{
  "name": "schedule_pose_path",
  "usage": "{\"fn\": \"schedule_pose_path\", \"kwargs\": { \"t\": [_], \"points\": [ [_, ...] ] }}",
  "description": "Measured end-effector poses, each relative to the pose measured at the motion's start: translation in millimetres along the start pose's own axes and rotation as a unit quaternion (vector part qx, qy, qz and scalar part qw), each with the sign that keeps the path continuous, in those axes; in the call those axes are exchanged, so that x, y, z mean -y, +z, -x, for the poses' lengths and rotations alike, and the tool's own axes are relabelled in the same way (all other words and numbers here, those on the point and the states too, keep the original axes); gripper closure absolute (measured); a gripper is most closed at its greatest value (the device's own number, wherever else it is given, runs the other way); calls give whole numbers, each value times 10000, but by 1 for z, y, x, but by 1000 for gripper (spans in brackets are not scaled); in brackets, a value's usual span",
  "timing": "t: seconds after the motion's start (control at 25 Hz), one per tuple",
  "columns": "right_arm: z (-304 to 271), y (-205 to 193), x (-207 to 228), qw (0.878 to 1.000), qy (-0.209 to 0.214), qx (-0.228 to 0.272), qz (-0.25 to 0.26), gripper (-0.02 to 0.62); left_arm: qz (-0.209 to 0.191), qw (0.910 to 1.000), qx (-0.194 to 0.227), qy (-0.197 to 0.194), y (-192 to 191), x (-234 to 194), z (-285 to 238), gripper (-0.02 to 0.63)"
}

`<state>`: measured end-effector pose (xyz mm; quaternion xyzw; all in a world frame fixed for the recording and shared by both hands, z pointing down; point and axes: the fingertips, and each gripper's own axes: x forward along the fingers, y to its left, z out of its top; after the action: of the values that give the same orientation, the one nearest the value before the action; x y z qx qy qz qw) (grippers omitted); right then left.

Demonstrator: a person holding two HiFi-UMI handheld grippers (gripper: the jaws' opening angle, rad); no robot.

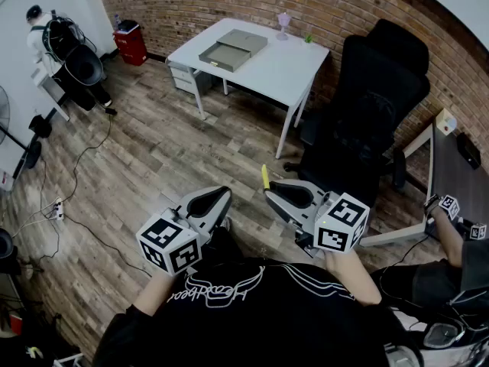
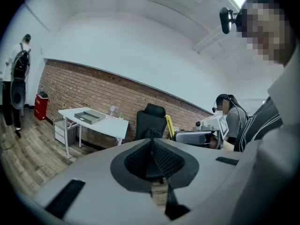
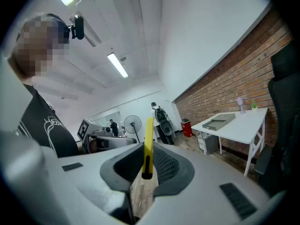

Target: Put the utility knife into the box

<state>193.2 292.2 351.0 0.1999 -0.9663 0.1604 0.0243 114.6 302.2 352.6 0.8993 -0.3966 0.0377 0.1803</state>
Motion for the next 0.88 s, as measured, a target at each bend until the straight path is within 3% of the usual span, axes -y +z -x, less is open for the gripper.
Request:
{"fn": "schedule_pose_path", "kwargs": {
  "t": [0.48,0.88],
  "points": [
    [-24,0,40,9988,-359,14,-342,532,189,9997,-164,-34,2,-43,-15,565],
    [-102,12,106,9958,-497,-35,-762,531,437,9981,-422,88,19,-144,-43,565]
  ]
}}
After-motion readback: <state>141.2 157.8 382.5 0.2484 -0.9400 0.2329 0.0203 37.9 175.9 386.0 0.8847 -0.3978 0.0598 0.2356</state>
